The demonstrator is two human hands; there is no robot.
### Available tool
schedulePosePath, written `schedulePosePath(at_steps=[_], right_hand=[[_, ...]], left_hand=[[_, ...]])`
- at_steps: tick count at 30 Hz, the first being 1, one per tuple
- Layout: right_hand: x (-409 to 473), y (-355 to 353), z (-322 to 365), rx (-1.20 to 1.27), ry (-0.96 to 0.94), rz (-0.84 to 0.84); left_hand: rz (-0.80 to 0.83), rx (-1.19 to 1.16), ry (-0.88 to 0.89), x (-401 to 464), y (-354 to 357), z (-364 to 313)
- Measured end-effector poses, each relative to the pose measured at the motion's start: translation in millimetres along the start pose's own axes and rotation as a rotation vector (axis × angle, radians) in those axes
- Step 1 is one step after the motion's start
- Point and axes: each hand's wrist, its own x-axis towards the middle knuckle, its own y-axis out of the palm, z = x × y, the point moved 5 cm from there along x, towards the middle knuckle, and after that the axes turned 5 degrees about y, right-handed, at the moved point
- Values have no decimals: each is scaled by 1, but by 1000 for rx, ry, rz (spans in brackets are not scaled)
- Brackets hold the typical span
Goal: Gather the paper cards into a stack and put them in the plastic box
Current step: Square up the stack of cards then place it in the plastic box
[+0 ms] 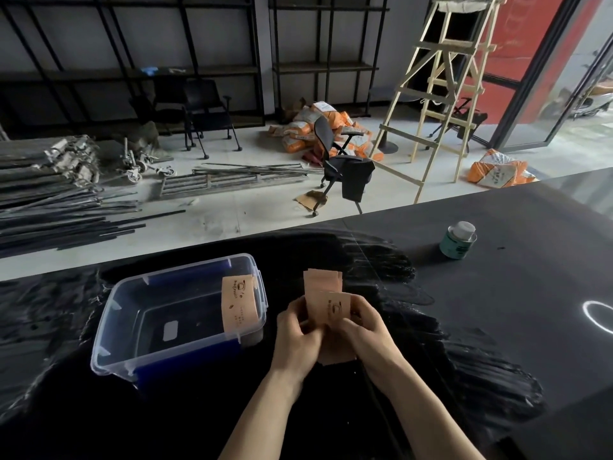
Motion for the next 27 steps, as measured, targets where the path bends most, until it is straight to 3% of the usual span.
schedulePosePath(at_steps=[5,12,16,21,27], right_hand=[[-25,4,-5,232,-105,43],[-24,16,-11,351,-65,32],[-18,21,-13,337,-88,-12],[-11,19,-22,485,29,-138],[-5,27,-22,449,99,-155]], left_hand=[[81,-36,151,-17,5,-6],[135,-424,7,-21,20,5],[-12,-389,-8,-16,29,5],[-192,-403,-47,-7,29,7],[-185,-363,17,-1,26,13]])
